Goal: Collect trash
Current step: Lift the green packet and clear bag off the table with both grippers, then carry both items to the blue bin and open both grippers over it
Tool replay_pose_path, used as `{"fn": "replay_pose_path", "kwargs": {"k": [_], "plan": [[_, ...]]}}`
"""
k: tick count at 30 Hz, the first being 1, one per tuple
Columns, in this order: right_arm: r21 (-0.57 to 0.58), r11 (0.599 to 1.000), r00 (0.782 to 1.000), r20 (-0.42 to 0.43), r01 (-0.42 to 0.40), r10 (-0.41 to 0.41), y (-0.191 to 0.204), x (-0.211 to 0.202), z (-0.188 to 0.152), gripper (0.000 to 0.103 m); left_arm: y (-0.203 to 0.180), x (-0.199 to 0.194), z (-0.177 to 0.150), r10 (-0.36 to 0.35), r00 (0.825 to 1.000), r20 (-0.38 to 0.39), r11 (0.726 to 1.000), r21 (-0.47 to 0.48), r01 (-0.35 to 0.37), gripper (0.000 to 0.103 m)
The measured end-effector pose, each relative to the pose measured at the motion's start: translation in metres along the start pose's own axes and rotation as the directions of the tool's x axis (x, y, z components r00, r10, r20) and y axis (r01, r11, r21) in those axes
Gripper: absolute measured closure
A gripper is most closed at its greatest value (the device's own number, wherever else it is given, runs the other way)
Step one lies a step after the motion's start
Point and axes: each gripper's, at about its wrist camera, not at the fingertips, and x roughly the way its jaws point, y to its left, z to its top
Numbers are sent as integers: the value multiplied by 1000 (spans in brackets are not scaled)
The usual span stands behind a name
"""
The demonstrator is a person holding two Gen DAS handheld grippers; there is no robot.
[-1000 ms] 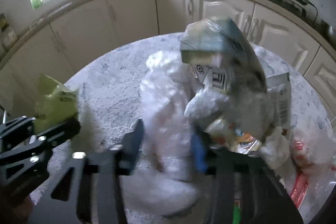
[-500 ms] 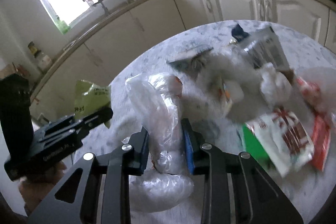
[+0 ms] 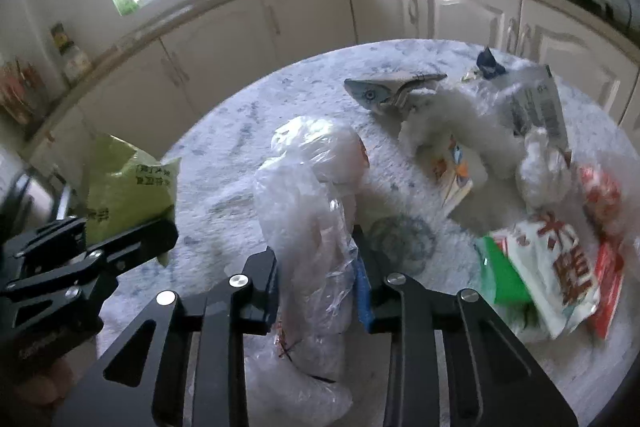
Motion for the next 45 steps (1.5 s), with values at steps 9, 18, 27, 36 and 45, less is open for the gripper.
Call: {"fn": "replay_pose_path", "kwargs": {"k": [9,18,27,36,45], "plan": [[84,995,985,167,-61,46,-25,-83,-14,73,-38,-34,3,-48,997,56,997,67,44,81],[149,989,947,320,-18,-31,-68,-169,-25,73,-111,-70,6,-121,984,134,979,180,96,81],[265,962,885,431,64,-178,-133,-258,-52,73,-193,-86,4,-235,956,175,939,296,177,81],[390,905,816,461,167,-349,-197,-327,-91,73,-263,-63,13,-352,926,136,873,405,272,81],[519,825,767,428,225,-478,-261,-368,-135,73,-360,-8,21,-463,886,3,766,505,398,81]]}}
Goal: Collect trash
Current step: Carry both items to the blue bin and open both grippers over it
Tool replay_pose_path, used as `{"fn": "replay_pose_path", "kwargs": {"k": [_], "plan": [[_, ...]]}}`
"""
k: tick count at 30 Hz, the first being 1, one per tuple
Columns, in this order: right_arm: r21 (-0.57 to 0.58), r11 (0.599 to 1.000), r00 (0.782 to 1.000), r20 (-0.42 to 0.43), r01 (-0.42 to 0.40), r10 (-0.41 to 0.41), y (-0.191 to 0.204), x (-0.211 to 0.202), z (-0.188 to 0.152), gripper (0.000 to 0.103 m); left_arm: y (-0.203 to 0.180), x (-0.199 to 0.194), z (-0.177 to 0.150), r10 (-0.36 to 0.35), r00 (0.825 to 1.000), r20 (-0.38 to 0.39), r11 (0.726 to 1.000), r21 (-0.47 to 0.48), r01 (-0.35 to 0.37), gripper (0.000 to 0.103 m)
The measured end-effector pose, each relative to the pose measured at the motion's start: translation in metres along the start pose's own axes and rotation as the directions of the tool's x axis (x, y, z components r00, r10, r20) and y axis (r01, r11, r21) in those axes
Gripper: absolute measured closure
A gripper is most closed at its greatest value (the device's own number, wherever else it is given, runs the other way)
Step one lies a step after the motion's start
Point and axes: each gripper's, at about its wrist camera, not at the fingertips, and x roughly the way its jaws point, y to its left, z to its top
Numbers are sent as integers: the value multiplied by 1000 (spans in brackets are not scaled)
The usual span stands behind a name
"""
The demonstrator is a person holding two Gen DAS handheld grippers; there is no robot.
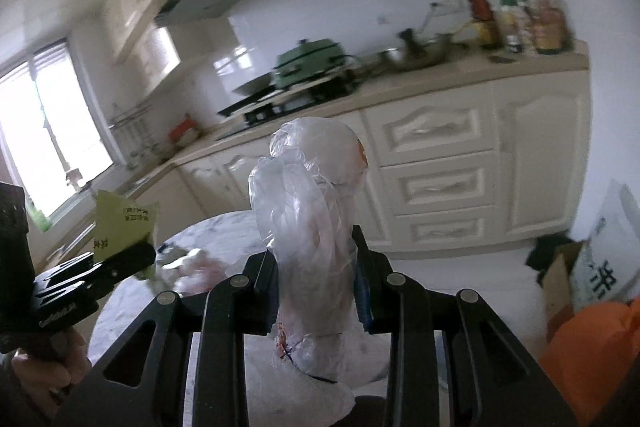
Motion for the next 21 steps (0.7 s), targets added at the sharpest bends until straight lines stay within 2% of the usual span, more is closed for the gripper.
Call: {"fn": "replay_pose_path", "kwargs": {"k": [5,10,13,16,21], "plan": [[62,995,997,-14,74,-73,-52,5,-2,73,-22,72,16,-77,993,-86,996,40,81,81],[145,978,987,-78,153,-142,-116,26,-15,73,-46,146,30,-135,972,-195,988,47,146,81],[186,963,977,-124,197,-176,-148,41,-28,73,-63,200,35,-162,943,-292,981,60,187,81],[223,949,968,-162,223,-189,-177,57,-38,73,-76,247,43,-160,919,-360,976,82,201,81],[285,923,954,-229,257,-195,-220,87,-55,73,-97,331,43,-146,863,-484,970,100,220,81]]}}
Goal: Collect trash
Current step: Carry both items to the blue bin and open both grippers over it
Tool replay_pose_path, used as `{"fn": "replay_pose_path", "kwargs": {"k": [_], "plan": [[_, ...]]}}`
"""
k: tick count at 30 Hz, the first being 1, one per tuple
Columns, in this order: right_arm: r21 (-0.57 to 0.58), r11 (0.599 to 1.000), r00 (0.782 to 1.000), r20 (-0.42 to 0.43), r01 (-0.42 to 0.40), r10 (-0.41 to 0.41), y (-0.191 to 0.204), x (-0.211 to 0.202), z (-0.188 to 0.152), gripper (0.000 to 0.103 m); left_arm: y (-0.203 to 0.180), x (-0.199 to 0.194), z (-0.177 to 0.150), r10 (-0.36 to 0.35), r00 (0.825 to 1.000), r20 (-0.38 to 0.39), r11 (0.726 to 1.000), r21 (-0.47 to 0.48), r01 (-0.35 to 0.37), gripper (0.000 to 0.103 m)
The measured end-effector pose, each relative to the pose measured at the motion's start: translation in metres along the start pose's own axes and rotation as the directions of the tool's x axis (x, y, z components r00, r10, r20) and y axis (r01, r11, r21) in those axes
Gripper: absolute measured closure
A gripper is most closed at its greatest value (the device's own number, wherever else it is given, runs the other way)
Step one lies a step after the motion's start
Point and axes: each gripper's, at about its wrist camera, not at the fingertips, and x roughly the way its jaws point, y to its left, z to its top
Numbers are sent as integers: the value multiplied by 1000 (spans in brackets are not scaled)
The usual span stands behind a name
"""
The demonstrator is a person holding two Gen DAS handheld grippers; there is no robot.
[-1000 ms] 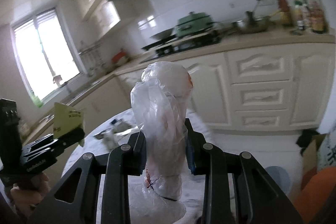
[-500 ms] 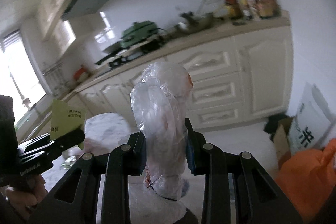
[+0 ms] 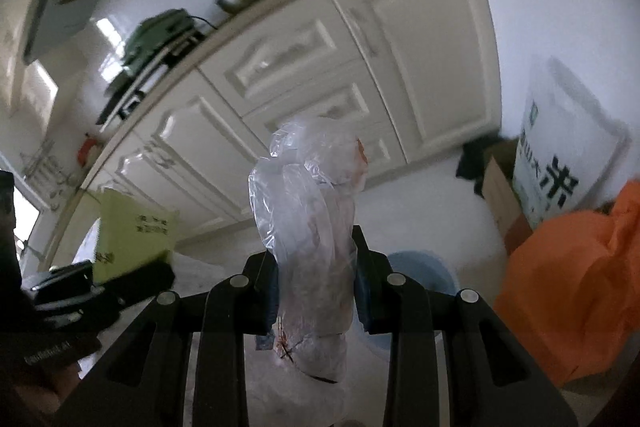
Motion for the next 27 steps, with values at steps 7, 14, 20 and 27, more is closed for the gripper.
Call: {"fn": "replay_pose_path", "kwargs": {"k": [7,14,20,27], "plan": [[45,999,996,-82,29,-25,-32,51,0,69,7,86,37,26,989,-144,1000,14,-24,76],[121,991,993,-109,66,-52,-57,65,-4,37,10,131,57,123,974,-189,992,14,-122,14],[119,988,992,-90,97,-87,-51,47,-7,1,8,115,62,175,974,-147,984,-10,-179,10],[99,989,993,-57,111,-105,-27,18,-10,0,3,51,31,186,982,-37,982,-39,-187,8]]}}
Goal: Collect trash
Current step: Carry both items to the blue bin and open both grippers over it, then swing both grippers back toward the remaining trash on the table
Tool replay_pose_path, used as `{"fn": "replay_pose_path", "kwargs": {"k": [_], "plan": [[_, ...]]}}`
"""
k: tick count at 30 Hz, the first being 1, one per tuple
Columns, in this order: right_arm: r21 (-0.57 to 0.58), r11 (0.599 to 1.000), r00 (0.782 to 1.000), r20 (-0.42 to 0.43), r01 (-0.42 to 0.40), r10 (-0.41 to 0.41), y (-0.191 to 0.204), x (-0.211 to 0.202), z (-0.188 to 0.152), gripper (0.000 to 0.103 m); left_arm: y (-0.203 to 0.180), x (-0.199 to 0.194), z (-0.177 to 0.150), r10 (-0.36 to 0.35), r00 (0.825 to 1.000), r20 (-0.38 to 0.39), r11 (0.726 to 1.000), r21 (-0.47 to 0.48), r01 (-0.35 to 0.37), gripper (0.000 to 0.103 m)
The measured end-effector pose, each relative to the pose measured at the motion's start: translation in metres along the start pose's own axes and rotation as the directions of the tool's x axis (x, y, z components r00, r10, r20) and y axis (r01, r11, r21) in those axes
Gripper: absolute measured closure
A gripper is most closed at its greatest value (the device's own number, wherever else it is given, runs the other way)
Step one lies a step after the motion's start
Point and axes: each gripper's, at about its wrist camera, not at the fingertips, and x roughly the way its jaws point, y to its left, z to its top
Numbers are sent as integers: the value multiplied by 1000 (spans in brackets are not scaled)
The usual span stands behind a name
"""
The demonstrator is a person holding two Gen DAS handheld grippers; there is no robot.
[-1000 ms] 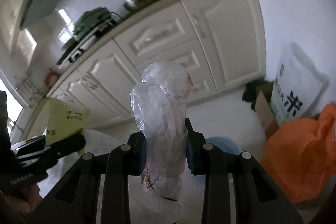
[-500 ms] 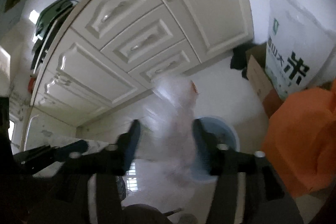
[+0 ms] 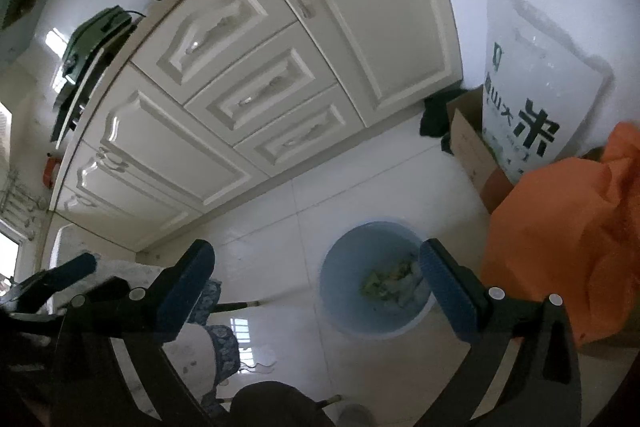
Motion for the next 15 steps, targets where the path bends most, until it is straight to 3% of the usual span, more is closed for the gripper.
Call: {"fn": "replay_pose_path", "kwargs": {"k": [7,15], "plan": [[-52,998,998,61,-27,30,43,-48,-6,0,24,-93,-53,-7,987,162,999,-39,13,2],[-161,984,984,148,-71,95,119,-110,-22,0,73,-214,-148,23,939,343,994,-106,14,1]]}}
